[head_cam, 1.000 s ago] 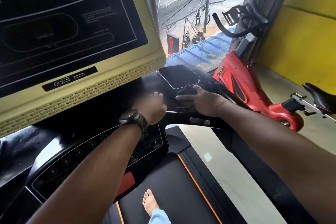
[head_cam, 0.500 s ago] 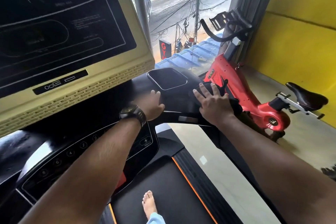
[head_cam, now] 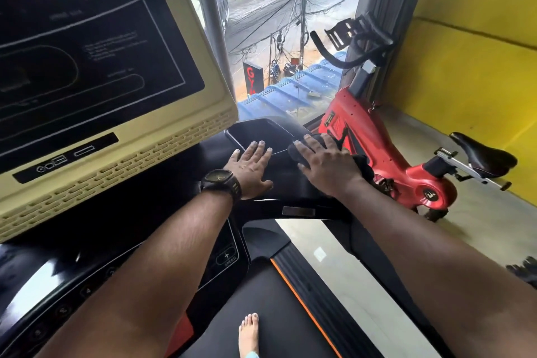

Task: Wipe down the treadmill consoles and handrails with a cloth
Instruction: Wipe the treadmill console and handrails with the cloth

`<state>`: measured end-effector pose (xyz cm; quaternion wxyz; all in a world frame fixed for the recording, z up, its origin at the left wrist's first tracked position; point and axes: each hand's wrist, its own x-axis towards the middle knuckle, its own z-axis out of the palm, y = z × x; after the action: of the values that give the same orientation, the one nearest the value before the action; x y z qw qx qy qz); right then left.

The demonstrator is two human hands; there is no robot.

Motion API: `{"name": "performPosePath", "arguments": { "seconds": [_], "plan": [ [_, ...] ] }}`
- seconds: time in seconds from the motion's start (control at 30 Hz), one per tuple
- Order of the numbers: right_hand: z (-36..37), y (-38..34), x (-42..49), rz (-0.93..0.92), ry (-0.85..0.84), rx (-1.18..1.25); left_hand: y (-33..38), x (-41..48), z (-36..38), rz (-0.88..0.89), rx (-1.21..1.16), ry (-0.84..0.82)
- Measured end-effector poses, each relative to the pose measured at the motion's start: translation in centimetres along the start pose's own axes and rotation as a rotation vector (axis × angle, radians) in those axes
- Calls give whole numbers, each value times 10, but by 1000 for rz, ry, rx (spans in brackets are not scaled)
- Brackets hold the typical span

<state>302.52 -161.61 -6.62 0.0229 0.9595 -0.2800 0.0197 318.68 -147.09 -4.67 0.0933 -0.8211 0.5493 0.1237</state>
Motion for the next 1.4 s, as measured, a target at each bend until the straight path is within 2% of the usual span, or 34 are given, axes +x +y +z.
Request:
{"name": "performPosePath", "arguments": {
  "seconds": [0.1, 0.17, 0.23, 0.33, 0.4, 0.47, 0.53, 0.6, 0.7, 0.77, 0.87, 0.93, 1.03, 1.13, 1.27, 1.3, 1.4],
  "plan": [
    [-4, -1, 20, 235, -47, 175, -7, 11, 6, 65, 42, 19],
    [-1, -11, 22, 305, -33, 113, -15, 17, 8, 113, 152, 60],
    [5, -18, 20, 230, 30, 8, -23, 22, 10, 175, 269, 115],
    [5, -12, 32, 66, 73, 50, -35, 30, 13, 241, 222, 121],
    [-2, -7, 47, 79, 27, 144, -42, 35, 16, 313, 196, 141],
    [-4, -9, 57, 191, -5, 212, -48, 39, 17, 364, 162, 160],
    [0, -17, 57, 267, 14, 165, -50, 42, 18, 395, 139, 182],
    [6, -23, 55, 244, 80, 119, -52, 44, 20, 409, 135, 206],
    [9, -18, 58, 102, 189, 181, -54, 47, 24, 411, 122, 228],
    [4, -15, 67, 83, 174, 203, -54, 49, 25, 409, 119, 239],
    [-7, -20, 80, 340, 58, 232, -53, 48, 25, 413, 109, 247],
    [-9, -29, 83, 416, -12, 174, -53, 47, 24, 410, 101, 247],
    [-2, -33, 85, 258, 75, 111, -52, 47, 23, 409, 96, 251],
    [-6, -20, 101, 131, 69, 225, -53, 48, 23, 412, 91, 258],
    [-10, -20, 123, 331, -85, 277, -52, 48, 24, 406, 88, 260],
    [-8, -24, 125, 332, -76, 247, -52, 48, 24, 405, 91, 262],
    [-5, -28, 123, 180, -11, 229, -52, 50, 22, 405, 95, 240]
  ]
}}
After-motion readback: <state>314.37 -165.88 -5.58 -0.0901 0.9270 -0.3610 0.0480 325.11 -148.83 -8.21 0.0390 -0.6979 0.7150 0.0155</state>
